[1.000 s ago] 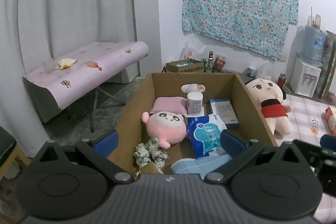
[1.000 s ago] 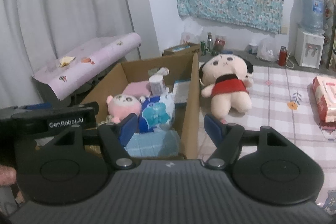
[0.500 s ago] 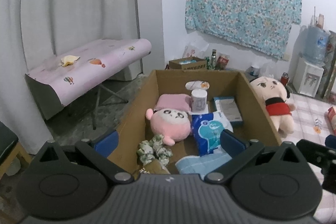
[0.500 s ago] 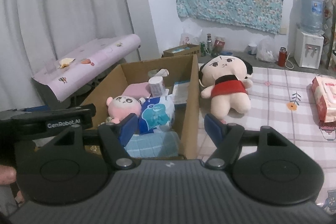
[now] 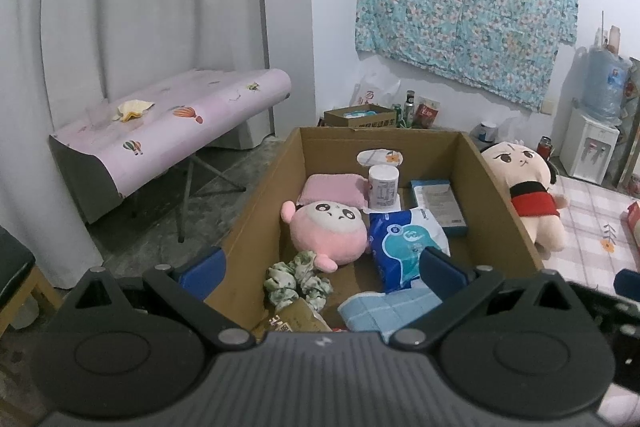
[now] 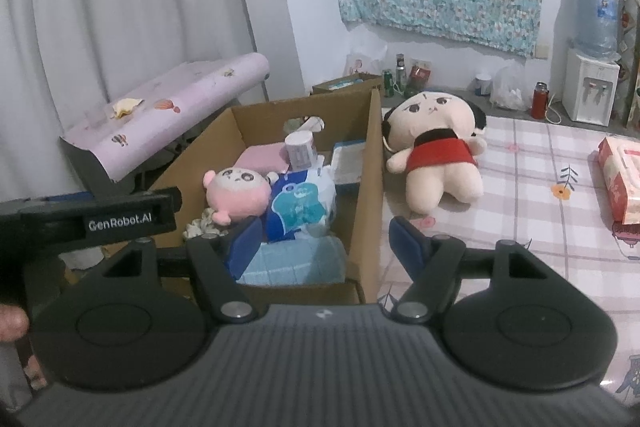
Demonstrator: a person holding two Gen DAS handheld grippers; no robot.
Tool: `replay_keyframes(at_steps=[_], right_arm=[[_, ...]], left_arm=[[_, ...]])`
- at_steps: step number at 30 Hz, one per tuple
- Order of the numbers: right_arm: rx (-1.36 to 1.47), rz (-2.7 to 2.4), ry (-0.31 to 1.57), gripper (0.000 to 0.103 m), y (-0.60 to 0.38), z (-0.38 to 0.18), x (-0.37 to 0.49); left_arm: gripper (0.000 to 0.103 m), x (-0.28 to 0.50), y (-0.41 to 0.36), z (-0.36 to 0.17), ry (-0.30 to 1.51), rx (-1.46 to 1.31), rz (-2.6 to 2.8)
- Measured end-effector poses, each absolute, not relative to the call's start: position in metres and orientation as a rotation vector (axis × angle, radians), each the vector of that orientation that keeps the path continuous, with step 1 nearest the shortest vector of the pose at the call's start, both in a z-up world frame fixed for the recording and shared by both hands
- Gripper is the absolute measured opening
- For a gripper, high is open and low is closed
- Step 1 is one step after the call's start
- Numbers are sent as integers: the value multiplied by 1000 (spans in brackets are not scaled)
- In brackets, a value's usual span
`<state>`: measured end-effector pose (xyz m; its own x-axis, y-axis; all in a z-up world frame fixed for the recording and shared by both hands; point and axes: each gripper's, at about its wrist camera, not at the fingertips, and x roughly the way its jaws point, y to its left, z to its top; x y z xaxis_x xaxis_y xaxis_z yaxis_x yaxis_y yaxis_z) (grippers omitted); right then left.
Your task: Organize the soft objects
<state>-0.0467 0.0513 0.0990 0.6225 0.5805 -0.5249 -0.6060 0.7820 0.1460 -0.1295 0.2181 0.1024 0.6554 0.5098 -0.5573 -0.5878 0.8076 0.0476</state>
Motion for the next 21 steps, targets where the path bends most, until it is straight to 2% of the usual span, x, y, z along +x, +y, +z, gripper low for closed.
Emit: replay_keyframes(at_steps=[21], right_arm=[[-44, 687, 587, 70, 51, 103, -47]], left_arm=[[103, -130, 215, 103, 580, -137, 614]])
